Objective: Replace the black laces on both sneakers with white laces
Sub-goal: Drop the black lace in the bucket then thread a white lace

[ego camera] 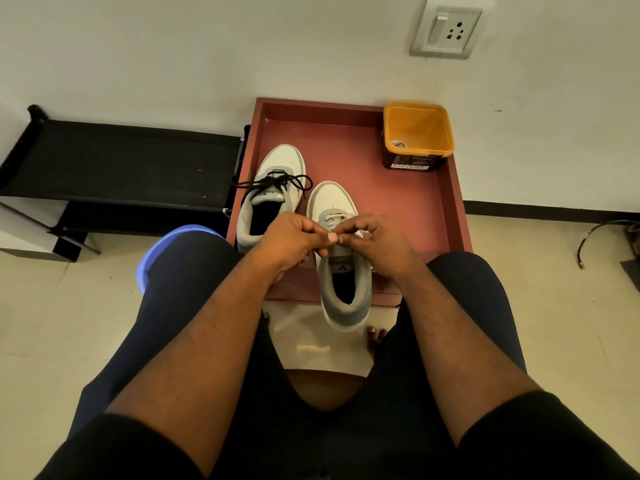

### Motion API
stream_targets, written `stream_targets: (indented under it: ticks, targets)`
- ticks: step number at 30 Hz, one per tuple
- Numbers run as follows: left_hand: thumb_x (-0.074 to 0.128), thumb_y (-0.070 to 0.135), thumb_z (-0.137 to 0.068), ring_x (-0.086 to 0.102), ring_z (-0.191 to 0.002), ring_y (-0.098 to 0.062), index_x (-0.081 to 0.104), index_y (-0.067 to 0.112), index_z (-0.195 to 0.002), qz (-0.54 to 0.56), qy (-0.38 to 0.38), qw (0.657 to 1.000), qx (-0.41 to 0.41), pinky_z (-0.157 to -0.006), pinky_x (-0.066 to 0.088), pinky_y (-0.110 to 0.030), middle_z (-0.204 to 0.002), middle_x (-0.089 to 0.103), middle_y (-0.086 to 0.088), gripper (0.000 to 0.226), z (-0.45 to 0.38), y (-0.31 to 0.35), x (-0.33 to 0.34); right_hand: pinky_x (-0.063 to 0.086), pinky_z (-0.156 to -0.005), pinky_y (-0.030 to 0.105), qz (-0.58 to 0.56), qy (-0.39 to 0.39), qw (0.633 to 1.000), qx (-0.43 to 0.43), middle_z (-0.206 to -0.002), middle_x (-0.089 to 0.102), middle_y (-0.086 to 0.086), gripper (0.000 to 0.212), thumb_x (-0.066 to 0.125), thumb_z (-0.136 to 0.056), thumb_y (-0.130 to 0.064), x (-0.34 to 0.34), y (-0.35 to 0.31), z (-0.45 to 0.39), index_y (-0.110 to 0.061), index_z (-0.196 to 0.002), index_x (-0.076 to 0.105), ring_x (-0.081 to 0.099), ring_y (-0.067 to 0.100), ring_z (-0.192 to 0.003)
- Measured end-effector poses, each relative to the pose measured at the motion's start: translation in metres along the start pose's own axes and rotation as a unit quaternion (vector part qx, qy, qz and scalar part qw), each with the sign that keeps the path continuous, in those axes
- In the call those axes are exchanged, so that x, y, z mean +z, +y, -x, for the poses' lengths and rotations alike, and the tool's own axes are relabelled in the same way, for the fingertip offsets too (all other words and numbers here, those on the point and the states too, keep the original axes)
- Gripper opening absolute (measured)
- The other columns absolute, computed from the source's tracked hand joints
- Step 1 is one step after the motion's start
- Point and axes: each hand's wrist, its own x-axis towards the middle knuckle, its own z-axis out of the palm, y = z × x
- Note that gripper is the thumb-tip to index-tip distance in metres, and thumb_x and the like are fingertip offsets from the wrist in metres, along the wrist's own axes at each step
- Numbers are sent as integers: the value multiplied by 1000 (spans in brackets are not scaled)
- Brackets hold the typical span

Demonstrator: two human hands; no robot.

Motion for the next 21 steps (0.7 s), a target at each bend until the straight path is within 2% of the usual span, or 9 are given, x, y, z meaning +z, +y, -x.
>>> stream_targets:
  ticks: [3,5,6,9,11,13,16,19,21]
  targets:
    - [74,19,-82,41,-41,-9,72,5,-87,14,54,998,-11,-35,30,-15,-58,66,1,14,-4,-1,-5,44,-92,52,87,76,993,8,-79,64,-28,21,71,-84,-29,-6,5,-3,-47,-76,65,57,9,-93]
    - [74,18,-83,42,-39,-7,72,3,-86,19,70,997,-4,-35,31,-15,-58,66,0,16,-6,-1,-6,41,-94,53,130,98,987,7,-82,62,-30,20,70,-84,-30,-12,6,-4,-48,-78,63,53,10,-97]
    - [74,18,-83,42,-37,-6,71,4,-85,16,70,997,0,-35,31,-15,-58,65,0,15,-6,-1,-5,41,-97,51,137,89,987,8,-90,61,-31,18,71,-83,-29,-13,6,-3,-46,-86,65,52,9,-102]
    - [74,18,-83,38,-38,-8,72,7,-78,9,41,999,11,-36,30,-14,-56,65,-2,13,-5,-1,3,39,-106,42,89,17,996,-19,-112,59,-26,44,77,-76,-29,-6,2,0,-37,-118,64,52,1,-113]
    - [74,21,-83,33,-40,-12,73,8,-76,16,27,999,17,-36,27,-16,-55,65,-3,15,-6,-1,8,47,-96,31,32,10,999,-32,-101,67,-21,35,77,-77,-21,4,1,0,-28,-111,71,61,-3,-101]
    - [74,26,-83,32,-41,-13,73,10,-73,28,50,998,8,-36,26,-17,-54,64,-3,19,-7,-2,7,50,-80,19,-10,44,999,-31,-88,70,-11,19,75,-80,-11,7,2,-3,-17,-98,76,64,-3,-85]
    - [73,34,-84,44,-42,-13,71,4,-81,42,99,994,-1,-37,35,-17,-63,65,-8,30,-13,-7,4,49,-74,17,-16,112,993,-11,-88,70,1,11,73,-82,-10,0,6,-7,-11,-92,76,63,8,-83]
    - [79,35,-78,61,-59,-20,70,5,-90,-17,79,997,0,-54,55,-31,-75,69,-10,34,-16,-16,10,42,-70,7,42,136,990,10,-87,65,-3,12,73,-83,-17,-4,12,-10,-15,-95,77,59,3,-80]
    - [79,26,-77,65,-62,-20,73,8,-88,-79,56,995,10,-63,57,-34,-76,71,-11,22,-18,-20,17,43,-70,7,74,122,989,30,-89,66,-6,16,73,-83,-23,-1,13,-11,-17,-97,77,58,0,-80]
